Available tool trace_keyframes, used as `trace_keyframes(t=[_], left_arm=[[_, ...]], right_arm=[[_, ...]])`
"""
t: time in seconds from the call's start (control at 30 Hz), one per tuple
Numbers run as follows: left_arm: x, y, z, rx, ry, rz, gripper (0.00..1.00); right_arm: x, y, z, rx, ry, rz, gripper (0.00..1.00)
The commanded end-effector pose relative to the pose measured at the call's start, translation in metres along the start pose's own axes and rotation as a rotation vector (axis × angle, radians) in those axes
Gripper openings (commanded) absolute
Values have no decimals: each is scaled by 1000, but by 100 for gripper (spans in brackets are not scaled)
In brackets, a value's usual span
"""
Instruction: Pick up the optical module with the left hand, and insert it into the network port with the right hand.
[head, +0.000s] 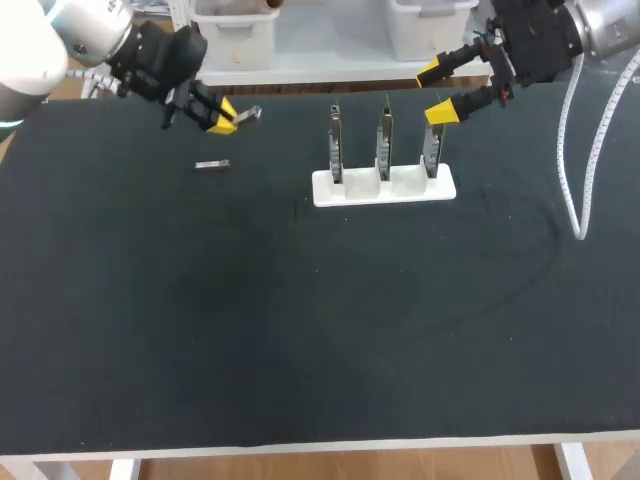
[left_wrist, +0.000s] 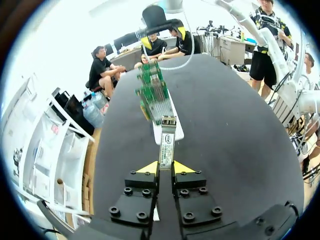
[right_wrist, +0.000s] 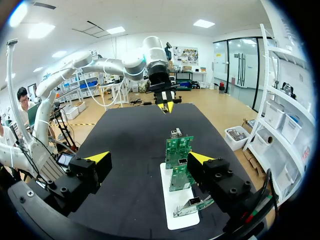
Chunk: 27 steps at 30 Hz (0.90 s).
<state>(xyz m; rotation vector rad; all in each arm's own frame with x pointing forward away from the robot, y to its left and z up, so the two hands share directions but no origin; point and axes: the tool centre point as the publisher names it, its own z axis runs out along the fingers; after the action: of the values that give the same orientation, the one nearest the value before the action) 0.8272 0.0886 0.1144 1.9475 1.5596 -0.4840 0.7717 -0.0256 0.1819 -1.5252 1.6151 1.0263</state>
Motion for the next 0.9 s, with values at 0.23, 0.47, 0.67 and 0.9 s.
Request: trace_keyframes(t=[0.23,0.47,0.67,0.9], left_arm=[[-23,14,0,10,-16,30,0],[-35,12,-9,-23,-22,60,0],[-36,12,-11,-25,1,69,0],[-36,12,-11,-25,1,69,0]], right_arm=[[0,2,0,4,1,0,100],[0,2,0,4,1,0,100],[0,2,0,4,1,0,100],[0,2,0,4,1,0,100]])
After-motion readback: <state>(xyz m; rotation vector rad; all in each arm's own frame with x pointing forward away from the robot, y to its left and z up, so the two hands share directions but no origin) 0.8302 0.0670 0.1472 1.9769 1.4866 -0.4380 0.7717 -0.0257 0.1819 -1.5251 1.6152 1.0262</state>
